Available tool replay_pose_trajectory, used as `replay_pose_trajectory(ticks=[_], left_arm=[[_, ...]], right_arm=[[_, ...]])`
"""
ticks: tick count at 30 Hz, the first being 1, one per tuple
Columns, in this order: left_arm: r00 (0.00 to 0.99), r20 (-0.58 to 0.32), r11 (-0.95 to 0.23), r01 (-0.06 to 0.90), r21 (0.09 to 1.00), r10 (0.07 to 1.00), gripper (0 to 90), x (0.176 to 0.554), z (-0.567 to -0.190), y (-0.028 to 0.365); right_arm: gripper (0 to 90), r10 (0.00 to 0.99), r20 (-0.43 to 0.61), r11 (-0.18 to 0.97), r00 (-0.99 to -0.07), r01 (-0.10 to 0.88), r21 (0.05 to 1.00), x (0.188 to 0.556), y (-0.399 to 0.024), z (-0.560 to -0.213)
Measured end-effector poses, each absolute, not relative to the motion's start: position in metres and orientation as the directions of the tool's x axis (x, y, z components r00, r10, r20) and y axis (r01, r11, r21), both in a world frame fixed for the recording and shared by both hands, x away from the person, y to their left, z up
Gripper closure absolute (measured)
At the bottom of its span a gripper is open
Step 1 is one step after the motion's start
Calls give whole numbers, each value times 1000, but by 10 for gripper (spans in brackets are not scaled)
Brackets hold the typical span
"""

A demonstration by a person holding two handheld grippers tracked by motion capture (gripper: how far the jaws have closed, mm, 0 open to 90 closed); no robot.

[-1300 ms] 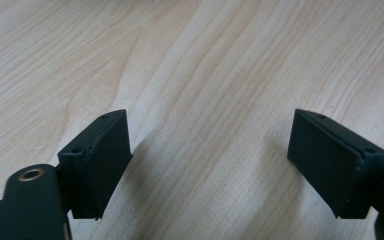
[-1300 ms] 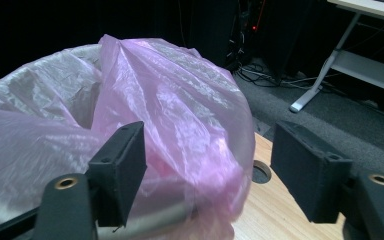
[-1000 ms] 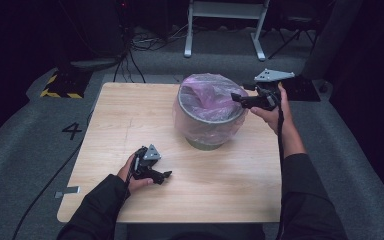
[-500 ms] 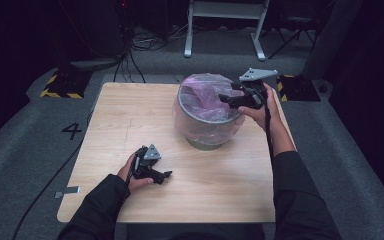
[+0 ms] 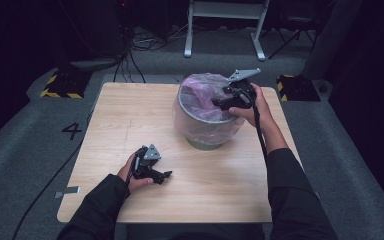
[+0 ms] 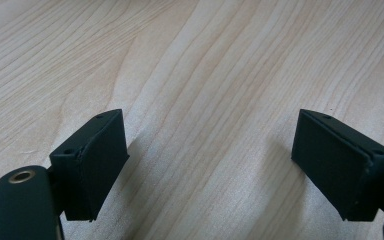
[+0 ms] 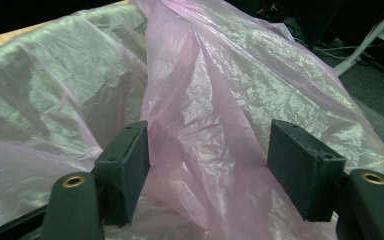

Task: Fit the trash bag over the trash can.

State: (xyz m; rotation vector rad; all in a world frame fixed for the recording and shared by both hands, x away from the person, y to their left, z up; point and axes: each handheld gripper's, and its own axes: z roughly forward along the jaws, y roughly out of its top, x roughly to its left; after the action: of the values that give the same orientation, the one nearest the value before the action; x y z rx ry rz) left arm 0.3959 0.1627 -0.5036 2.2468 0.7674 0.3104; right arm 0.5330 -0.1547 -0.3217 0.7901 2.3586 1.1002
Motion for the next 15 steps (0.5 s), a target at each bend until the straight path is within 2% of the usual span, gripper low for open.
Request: replay_pose_trajectory(ticks=[8,15], left_arm=[[792,-7,-555,434,710,610,145,396,-504,163],[792,-7,-555,434,710,610,145,396,-504,163]], right_arm=[[324,641,-122,566,-758,358,743,542,-151,-325],[311,606,-146,600,-782,330,729,543,-150,-325]])
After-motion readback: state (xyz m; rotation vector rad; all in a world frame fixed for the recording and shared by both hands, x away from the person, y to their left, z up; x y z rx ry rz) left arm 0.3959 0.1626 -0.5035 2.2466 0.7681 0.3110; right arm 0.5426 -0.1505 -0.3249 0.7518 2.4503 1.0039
